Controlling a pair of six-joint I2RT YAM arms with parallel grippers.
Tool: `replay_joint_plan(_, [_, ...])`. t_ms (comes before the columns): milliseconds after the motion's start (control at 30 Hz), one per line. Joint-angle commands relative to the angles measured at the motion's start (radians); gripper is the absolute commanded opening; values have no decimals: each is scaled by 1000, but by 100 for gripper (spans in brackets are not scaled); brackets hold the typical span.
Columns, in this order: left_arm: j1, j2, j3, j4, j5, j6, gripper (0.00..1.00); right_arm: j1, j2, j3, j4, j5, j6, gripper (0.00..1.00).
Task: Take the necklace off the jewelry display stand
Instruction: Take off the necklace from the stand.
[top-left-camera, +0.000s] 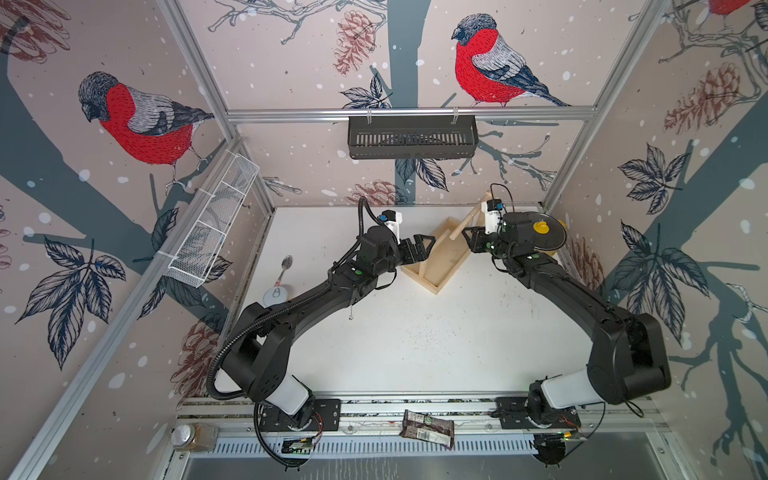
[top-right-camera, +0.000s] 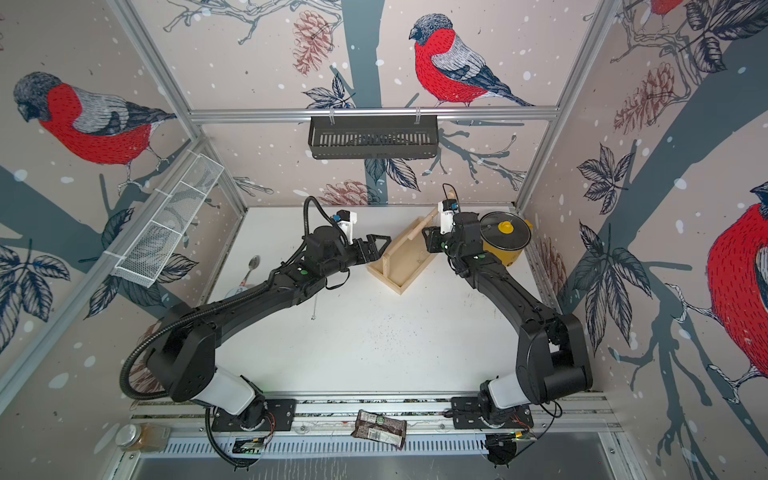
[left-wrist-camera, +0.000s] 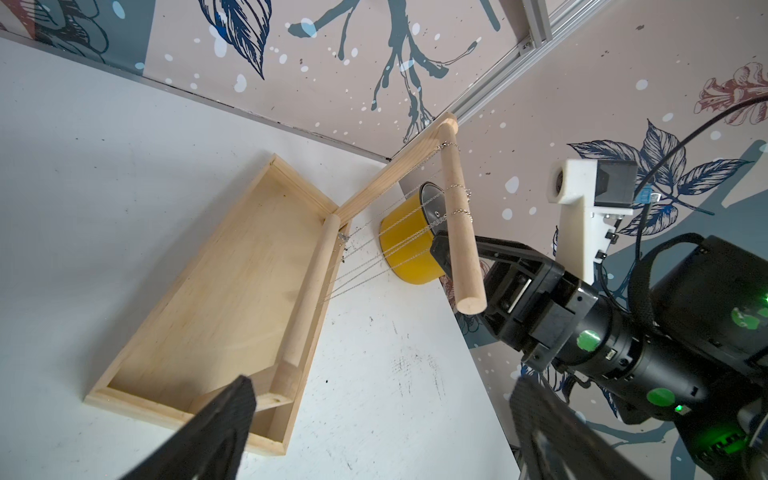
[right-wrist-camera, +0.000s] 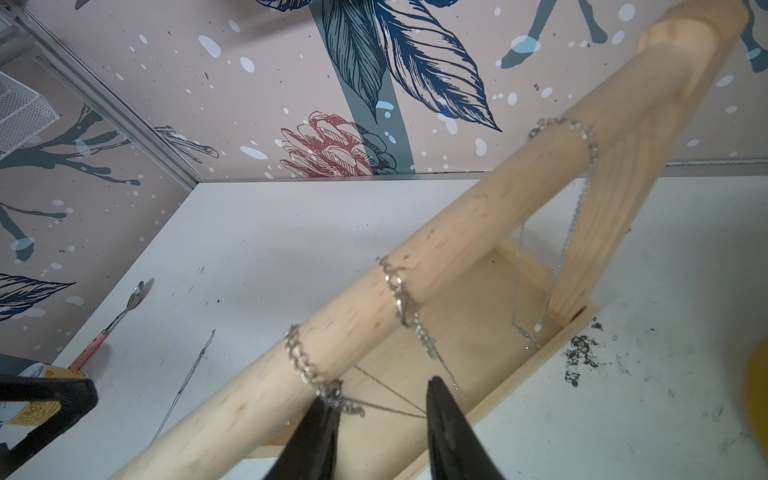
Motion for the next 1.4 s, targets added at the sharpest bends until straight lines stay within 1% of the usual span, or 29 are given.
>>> replay_joint_plan(0, [6, -1, -4, 36, 15, 8, 97, 7, 2, 1, 57, -14, -5, 35])
replay_joint_plan(500, [14, 7, -10, 45, 30, 7, 97, 2, 11, -2, 77, -30, -20, 26])
replay_joint_plan(633, [16, 10, -10, 46, 36, 6, 97, -3, 11, -13, 89, -41, -19, 18])
replay_joint_plan(1367, [32, 5, -29, 52, 52, 6, 97, -13, 23, -28, 140, -72, -19, 16])
